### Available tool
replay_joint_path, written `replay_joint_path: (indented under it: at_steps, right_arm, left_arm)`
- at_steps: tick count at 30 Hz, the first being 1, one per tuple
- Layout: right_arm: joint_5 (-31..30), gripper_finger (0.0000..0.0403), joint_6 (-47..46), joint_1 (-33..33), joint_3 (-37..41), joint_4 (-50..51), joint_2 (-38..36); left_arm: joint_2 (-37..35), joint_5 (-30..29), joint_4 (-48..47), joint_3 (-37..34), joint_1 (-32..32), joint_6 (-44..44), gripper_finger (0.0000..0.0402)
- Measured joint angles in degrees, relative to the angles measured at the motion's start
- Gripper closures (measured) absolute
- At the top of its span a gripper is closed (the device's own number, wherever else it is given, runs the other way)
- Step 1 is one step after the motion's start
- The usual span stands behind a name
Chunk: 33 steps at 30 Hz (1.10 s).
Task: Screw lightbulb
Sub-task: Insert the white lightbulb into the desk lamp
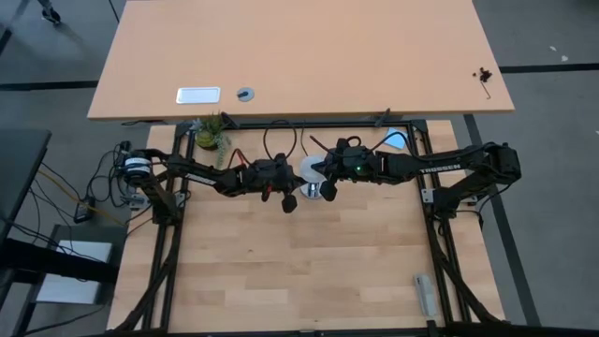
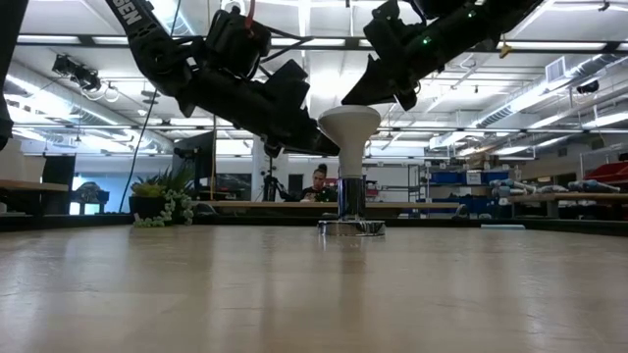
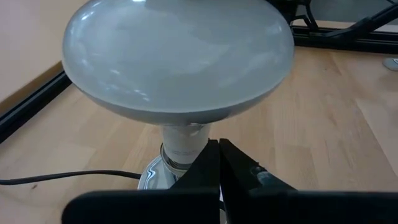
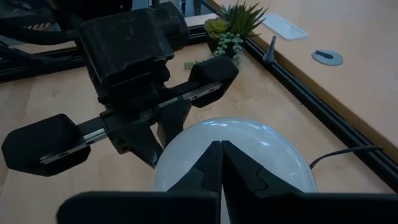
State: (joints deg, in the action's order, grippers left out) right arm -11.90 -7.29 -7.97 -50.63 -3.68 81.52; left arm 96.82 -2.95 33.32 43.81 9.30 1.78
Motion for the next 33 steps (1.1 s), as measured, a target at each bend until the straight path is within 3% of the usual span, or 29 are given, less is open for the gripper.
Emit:
replay_joint_path:
  at_steps: [21,33]
  right_arm:
    - [-0.02,0.0389,-0.46,0.0,0.07,-0.29,-1.01]
    - [-0.63,0.0324,-0.01,0.0,0.07,0.08,-1.85]
  left_arm:
    - [0.02,0.03,-0.27,0.0,0.0,-0.02,0.0401]
    - [0.02,0.03,-0.52,-0.01,0.0,-0.02,0.0401]
